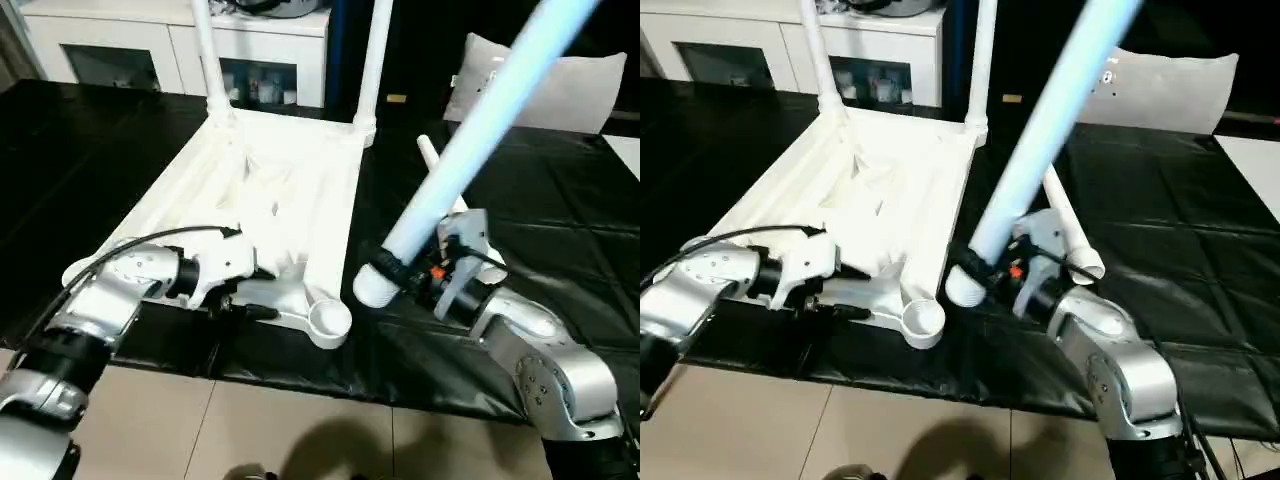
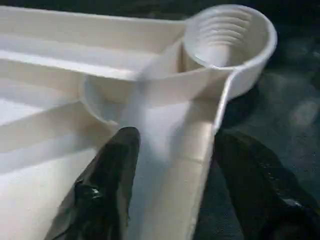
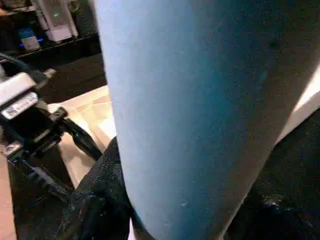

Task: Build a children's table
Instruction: Pick table leg, then insert table leg to table base

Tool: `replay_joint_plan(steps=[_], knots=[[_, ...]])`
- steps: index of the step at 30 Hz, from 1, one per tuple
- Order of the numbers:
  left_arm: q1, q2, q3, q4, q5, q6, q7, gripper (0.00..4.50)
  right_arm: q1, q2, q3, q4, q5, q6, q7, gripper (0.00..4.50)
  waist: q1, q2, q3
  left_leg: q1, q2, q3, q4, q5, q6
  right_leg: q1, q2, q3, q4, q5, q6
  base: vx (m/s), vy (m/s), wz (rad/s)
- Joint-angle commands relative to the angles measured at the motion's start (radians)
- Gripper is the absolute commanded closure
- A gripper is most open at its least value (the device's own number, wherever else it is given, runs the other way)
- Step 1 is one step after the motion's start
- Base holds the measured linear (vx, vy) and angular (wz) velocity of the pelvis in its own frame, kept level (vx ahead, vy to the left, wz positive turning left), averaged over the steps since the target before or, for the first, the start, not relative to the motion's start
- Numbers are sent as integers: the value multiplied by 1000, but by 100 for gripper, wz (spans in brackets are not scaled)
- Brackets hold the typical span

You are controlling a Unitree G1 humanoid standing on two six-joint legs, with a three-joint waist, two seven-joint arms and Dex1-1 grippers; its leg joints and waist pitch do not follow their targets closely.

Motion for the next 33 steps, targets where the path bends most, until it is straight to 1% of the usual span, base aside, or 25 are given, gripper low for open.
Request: replay_joint_plan(steps=[1, 3, 4, 5, 7, 8, 10, 11, 12, 13, 14, 15, 16, 19, 21, 22, 23, 24, 25, 26, 27, 29, 31, 32, 33], knots=[[-23, 2, -17, 18, -3, 15, -71, 207, 1, -16, -14, -31, 25, 9, 13, 261, 1, 12, -72, 15, 105, -50, -79, -190, 11, 38, -176, 94, -89, -416, 72, 0, 0, 0], [-25, 2, -17, 20, -5, 16, -79, 214, 2, -17, -16, -33, 26, 12, 14, 261, 1, 11, -71, 15, 102, -47, -79, -183, 14, 39, -175, 94, -89, -417, 68, 0, 0, 0], [-40, -12, -20, 62, 22, -25, -60, 222, 3, -19, -20, -34, 27, 18, 18, 261, 0, 8, -71, 15, 100, -45, -80, -179, 17, 39, -174, 93, -90, -422, 68, 0, 0, 0], [-45, -16, -22, 76, 34, -35, -48, 230, 3, -19, -21, -35, 27, 19, 18, 261, 0, 7, -69, 14, 95, -43, -79, -177, 22, 39, -170, 91, -93, -430, 73, 0, 0, 0], [-60, -29, -30, 126, 65, -70, -27, 252, 5, -20, -20, -37, 29, 21, 20, 261, 3, 10, -70, 18, 98, -44, -79, -173, 25, 38, -168, 88, -97, -442, 90, 0, 0, 0], [-68, -36, -32, 150, 75, -84, -18, 257, 6, -20, -17, -37, 30, 22, 22, 261, 1, 9, -71, 19, 101, -46, -80, -178, 23, 38, -169, 88, -96, -438, 91, 0, 0, 0], [-78, -46, -34, 180, 87, -101, -4, 268, 6, -22, -14, -38, 33, 23, 25, 261, 0, 8, -69, 21, 102, -46, -80, -188, 20, 36, -169, 86, -99, -446, 90, 0, 0, 0], [-80, -48, -33, 186, 90, -104, -2, 287, 6, -23, -13, -38, 34, 23, 25, 261, 0, 9, -69, 22, 103, -46, -80, -193, 18, 36, -170, 86, -99, -449, 89, 0, 0, 0], [-85, -54, -31, 198, 90, -105, -6, 287, 6, -24, -11, -40, 39, 26, 24, 261, -1, 8, -68, 23, 99, -44, -79, -201, 17, 37, -172, 84, -105, -474, 95, 0, 0, 0], [-86, -60, -26, 204, 84, -101, -19, 302, 6, -25, -10, -42, 42, 28, 24, 261, -1, 7, -67, 23, 98, -43, -79, -204, 17, 36, -172, 84, -107, -484, 98, 0, 0, 0], [-87, -65, -23, 206, 76, -93, -31, 302, 6, -25, -10, -43, 44, 31, 25, 261, -1, 6, -65, 27, 97, -43, -78, -212, 15, 35, -171, 81, -111, -507, 100, 0, 0, 0], [-89, -67, -23, 210, 78, -93, -39, 314, 6, -25, -10, -45, 43, 33, 28, 261, -1, 8, -64, 29, 96, -42, -77, -221, 13, 32, -170, 79, -115, -521, 101, 0, 0, 0], [-89, -67, -24, 210, 80, -93, -40, 327, 6, -25, -10, -45, 43, 33, 29, 261, -3, 5, -65, 30, 97, -43, -77, -230, 9, 34, -170, 76, -116, -535, 105, 0, 0, 0], [-93, -72, -18, 217, 69, -82, -54, 345, 2, -23, -9, -44, 43, 34, 29, 261, -4, 6, -65, 29, 98, -44, -77, -236, 8, 35, -172, 75, -119, -542, 109, 0, 0, 0], [-94, -80, -8, 216, 58, -75, -55, 354, 0, -23, -9, -43, 42, 34, 29, 261, -1, 7, -66, 28, 97, -43, -76, -227, 9, 35, -175, 77, -119, -535, 108, 0, 0, 0], [-93, -85, -3, 212, 52, -69, -56, 376, -1, -23, -8, -43, 41, 34, 29, 261, 0, 6, -69, 27, 96, -43, -76, -217, 9, 36, -174, 78, -115, -524, 106, 0, 0, 0], [-92, -92, 5, 209, 41, -55, -60, 383, -3, -25, -7, -43, 41, 35, 29, 261, 1, 7, -69, 25, 98, -43, -77, -214, 10, 37, -175, 79, -114, -519, 105, 0, 0, 0], [-88, -102, 9, 197, 37, -14, -53, 385, -11, -32, -1, -40, 33, 38, 28, 261, 3, 7, -73, 25, 104, -45, -79, -204, 11, 39, -176, 81, -108, -489, 96, 0, 0, 0], [-84, -112, 9, 186, 38, 20, -42, 391, -21, -40, 7, -35, 23, 42, 26, 261, 2, 7, -73, 21, 107, -47, -80, -199, 11, 42, -176, 81, -104, -471, 91, 0, 0, 0], [-84, -112, 9, 186, 38, 20, -42, 403, -21, -40, 7, -35, 23, 42, 26, 261, 2, 7, -74, 21, 110, -48, -80, -194, 14, 40, -177, 84, -101, -451, 85, 0, 0, 0], [-81, -123, 12, 181, 37, 35, -25, 412, -29, -45, 12, -30, 17, 48, 27, 261, 2, 7, -74, 21, 108, -47, -80, -192, 14, 40, -178, 85, -98, -445, 81, 0, 0, 0], [-78, -166, 26, 176, 41, 68, 56, 418, -47, -59, 29, -17, -8, 62, 25, 261, 5, 5, -75, 15, 100, -42, -77, -166, 20, 45, -177, 86, -97, -429, 74, 0, 0, 0], [-81, -200, 30, 173, 56, 100, 123, 430, -61, -63, 36, -2, -22, 65, 21, 261, 3, 2, -76, 10, 94, -39, -75, -149, 29, 48, -172, 83, -96, -432, 84, 0, 0, 0], [-81, -215, 32, 170, 62, 114, 150, 437, -68, -64, 38, 5, -28, 66, 17, 261, 4, 1, -77, 12, 92, -38, -74, -145, 33, 46, -171, 82, -99, -437, 92, 0, 0, 0], [-78, -238, 33, 160, 70, 133, 185, 437, -76, -66, 42, 14, -37, 69, 10, 261, 3, 0, -78, 11, 92, -38, -74, -140, 35, 47, -169, 81, -97, -433, 94, 0, 0, 0]])
